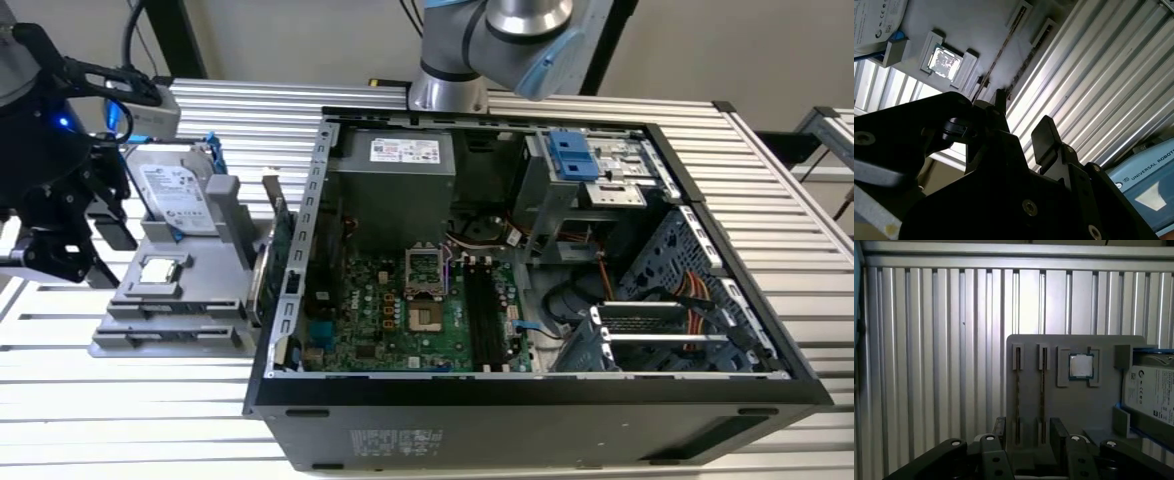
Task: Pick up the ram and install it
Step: 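Pick up the ram and move it above insertion slot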
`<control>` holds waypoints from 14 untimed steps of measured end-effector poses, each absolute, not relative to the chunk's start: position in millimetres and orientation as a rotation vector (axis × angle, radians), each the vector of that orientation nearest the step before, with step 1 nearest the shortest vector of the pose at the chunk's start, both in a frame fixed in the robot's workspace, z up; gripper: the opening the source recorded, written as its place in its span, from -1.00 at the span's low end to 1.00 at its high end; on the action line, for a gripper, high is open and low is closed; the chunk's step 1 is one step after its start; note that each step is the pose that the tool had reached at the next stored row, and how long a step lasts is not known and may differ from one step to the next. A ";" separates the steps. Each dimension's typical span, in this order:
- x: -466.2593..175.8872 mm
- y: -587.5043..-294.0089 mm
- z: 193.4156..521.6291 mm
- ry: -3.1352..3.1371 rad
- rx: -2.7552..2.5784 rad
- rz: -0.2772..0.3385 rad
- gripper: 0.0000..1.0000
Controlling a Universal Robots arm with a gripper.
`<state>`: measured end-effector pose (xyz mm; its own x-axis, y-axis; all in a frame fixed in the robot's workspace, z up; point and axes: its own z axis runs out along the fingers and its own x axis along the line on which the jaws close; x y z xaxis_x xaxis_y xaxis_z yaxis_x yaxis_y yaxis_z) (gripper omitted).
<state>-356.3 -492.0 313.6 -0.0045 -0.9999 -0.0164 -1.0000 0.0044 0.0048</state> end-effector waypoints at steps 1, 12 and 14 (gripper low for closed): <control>-356.3 -492.0 313.0 2.221 -2.211 0.023 1.00; -356.2 -492.0 307.1 2.222 -2.213 0.020 1.00; -356.2 -492.1 306.2 2.223 -2.213 0.019 1.00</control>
<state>-356.2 -492.1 306.2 -0.0044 -0.9999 -0.0120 -1.0000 0.0044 0.0052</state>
